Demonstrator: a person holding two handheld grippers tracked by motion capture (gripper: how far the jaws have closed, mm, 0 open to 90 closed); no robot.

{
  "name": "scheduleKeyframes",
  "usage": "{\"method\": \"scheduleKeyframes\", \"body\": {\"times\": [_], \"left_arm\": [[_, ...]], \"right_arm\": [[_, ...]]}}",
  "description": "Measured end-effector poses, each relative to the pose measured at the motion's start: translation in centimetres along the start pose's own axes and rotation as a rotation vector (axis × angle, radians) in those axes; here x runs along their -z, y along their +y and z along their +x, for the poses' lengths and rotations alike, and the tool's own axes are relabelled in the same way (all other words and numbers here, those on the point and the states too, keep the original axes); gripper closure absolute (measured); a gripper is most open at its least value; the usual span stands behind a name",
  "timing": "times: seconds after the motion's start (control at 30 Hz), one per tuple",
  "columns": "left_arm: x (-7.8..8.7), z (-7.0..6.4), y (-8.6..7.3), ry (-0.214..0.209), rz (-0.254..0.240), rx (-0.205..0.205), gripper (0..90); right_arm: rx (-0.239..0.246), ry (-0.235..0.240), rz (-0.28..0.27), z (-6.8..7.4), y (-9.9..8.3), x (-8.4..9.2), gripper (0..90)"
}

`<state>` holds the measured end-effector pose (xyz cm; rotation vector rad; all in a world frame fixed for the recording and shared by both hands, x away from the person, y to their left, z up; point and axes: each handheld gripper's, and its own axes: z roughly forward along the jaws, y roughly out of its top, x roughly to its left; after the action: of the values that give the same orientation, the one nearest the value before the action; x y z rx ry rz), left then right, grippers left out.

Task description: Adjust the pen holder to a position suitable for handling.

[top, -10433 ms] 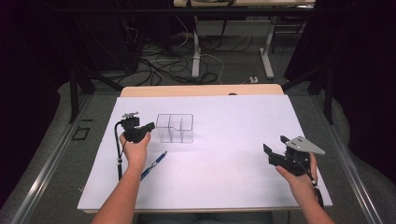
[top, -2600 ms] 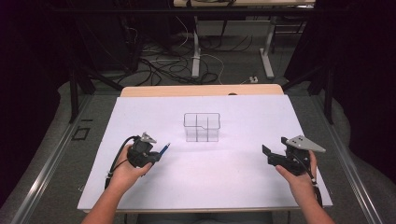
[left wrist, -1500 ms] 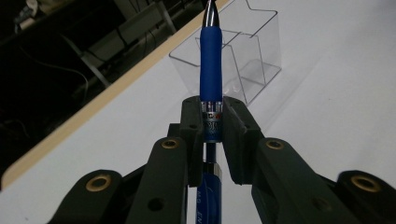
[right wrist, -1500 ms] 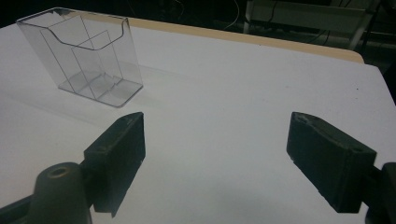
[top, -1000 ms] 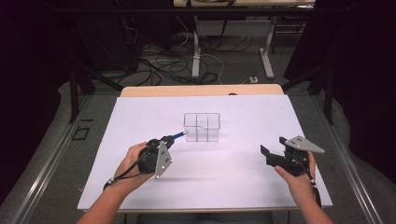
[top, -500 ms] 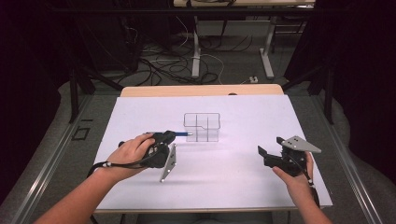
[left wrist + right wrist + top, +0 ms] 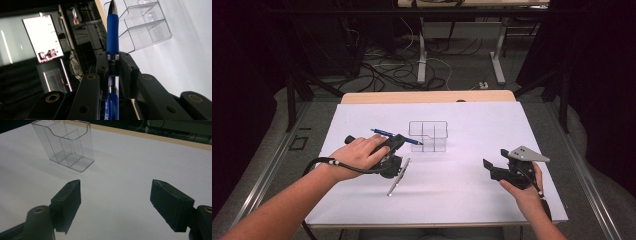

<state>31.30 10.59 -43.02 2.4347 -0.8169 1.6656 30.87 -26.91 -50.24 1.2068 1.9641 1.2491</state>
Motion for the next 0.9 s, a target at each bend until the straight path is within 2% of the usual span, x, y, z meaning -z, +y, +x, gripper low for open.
{"method": "scheduleKeyframes", "body": {"times": [0.03,0.07,0.17,0.2,0.3,0.57,0.83,0.9], "left_arm": [[-0.1,0.0,0.1,0.002,-0.002,-0.011,79.7],[-0.3,0.3,0.2,0.006,-0.011,-0.057,79.7],[-0.7,0.3,0.4,0.012,-0.013,-0.089,79.7],[-0.8,0.2,0.4,0.011,-0.015,-0.082,79.7],[-1.1,0.2,0.5,0.01,-0.012,-0.096,79.8],[-1.3,0.4,0.9,0.002,-0.025,-0.11,79.7],[-1.4,0.2,1.1,0.003,-0.037,-0.125,79.7],[-1.4,0.2,1.2,0.003,-0.038,-0.126,79.7]], "right_arm": [[-0.001,0.013,0.008,0.1,0.0,-0.2,26.4],[0.004,0.017,0.013,0.2,0.1,-0.3,27.3],[0.0,0.049,0.038,0.5,0.2,-0.6,30.5],[-0.002,0.057,0.049,0.7,0.4,-0.7,31.5],[0.032,0.073,0.077,1.0,1.1,-0.9,33.5],[0.119,0.178,0.169,1.6,4.5,-2.0,34.0],[0.268,0.254,0.254,3.3,8.7,-2.9,34.4],[0.288,0.27,0.266,3.8,9.4,-3.1,34.5]]}}
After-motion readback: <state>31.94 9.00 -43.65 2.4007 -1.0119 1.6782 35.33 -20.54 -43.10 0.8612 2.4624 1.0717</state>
